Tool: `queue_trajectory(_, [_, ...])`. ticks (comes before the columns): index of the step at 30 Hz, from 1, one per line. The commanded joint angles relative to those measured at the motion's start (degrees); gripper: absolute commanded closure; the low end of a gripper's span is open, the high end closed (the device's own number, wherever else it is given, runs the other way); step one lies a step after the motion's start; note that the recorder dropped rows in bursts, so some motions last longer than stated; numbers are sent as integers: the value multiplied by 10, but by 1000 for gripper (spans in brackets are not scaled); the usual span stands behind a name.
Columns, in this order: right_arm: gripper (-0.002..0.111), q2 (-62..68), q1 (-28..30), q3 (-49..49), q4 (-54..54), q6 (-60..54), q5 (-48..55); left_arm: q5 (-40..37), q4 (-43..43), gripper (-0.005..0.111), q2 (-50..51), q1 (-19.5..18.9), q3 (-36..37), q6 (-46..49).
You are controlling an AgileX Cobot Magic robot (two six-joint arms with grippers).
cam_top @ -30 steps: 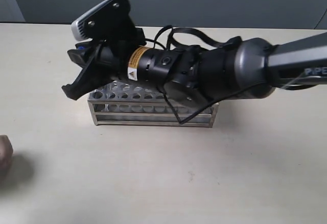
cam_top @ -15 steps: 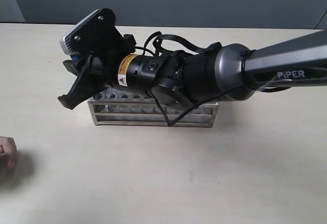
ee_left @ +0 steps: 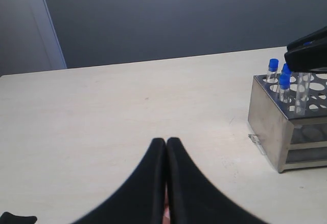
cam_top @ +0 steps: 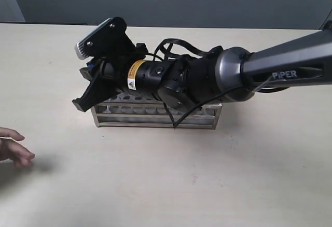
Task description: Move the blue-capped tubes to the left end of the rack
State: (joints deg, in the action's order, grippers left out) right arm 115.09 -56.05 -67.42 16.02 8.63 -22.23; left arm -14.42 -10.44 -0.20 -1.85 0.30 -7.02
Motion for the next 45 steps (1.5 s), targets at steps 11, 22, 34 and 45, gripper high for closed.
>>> queue_trajectory(11, [92, 24, 6, 2, -1, 43, -12, 7, -1, 106, 2, 2, -3, 0])
queue_trajectory(22, [69, -3, 7, 2, -1, 51, 9, 7, -1, 106, 2, 2, -3, 0])
queue_trajectory(34, [108, -320, 56, 103, -32, -54, 191, 7, -1, 106, 2, 2, -3, 0])
queue_trajectory(45, [108, -564, 126, 272, -94, -50, 259, 7, -1, 106, 2, 2, -3, 0])
